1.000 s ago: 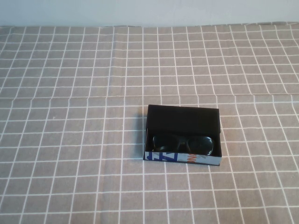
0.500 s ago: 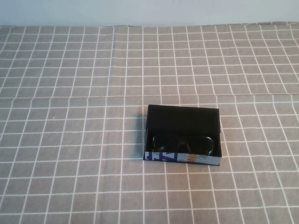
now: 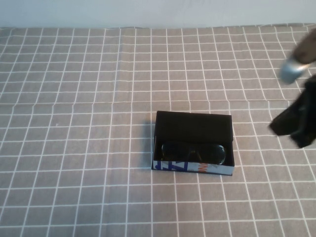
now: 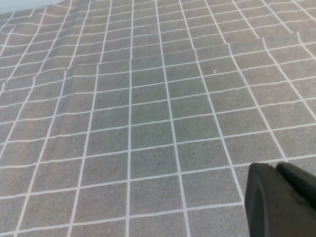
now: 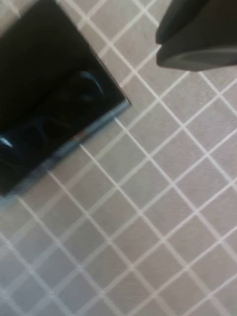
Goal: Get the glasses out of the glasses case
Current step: Pick up the glasses from the glasses case
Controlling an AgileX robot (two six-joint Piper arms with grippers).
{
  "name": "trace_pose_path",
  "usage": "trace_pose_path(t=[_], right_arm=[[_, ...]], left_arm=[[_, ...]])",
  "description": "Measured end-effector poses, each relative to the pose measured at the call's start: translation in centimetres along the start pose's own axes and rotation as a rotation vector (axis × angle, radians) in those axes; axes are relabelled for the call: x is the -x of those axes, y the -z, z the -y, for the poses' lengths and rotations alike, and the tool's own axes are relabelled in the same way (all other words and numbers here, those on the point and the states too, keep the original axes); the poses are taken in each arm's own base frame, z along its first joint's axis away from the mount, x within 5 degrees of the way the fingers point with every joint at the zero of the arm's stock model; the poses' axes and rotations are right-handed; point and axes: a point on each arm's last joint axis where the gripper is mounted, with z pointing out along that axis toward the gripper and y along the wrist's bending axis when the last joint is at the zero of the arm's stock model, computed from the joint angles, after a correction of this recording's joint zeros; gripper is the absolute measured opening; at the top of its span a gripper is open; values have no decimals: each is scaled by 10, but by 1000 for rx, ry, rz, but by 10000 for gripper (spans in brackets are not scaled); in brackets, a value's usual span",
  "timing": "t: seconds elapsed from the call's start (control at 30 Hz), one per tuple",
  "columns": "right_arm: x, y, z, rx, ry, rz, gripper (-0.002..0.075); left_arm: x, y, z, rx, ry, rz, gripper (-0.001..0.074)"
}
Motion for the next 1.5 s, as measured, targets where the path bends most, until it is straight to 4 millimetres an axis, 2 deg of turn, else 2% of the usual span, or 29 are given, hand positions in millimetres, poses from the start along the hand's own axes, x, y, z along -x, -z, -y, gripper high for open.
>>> trace_pose_path(t=[0.27, 0.47, 0.57, 0.67, 0.73, 0.83, 1.3, 1.5], right_arm=[[36, -69, -9, 40, 260, -240, -18], [63, -110, -22, 55, 385, -300, -6], [73, -127, -27, 75, 419, -333, 55], [77, -143, -24, 92, 419, -361, 190], [77, -153, -22, 95, 416, -368, 277], [78, -164, -20, 76, 423, -354, 326], [77, -207, -11, 11, 469, -335, 335], [77, -215, -9, 4, 469, -325, 335]], left_arm=[[0, 0, 0, 0, 0, 0, -5], [0, 0, 0, 0, 0, 0, -4], [0, 0, 0, 0, 0, 0, -4], [0, 0, 0, 0, 0, 0, -4], [0, 0, 0, 0, 0, 0, -4], [0, 0, 0, 0, 0, 0, -4], [0, 0, 0, 0, 0, 0, -4], [0, 0, 0, 0, 0, 0, -4]])
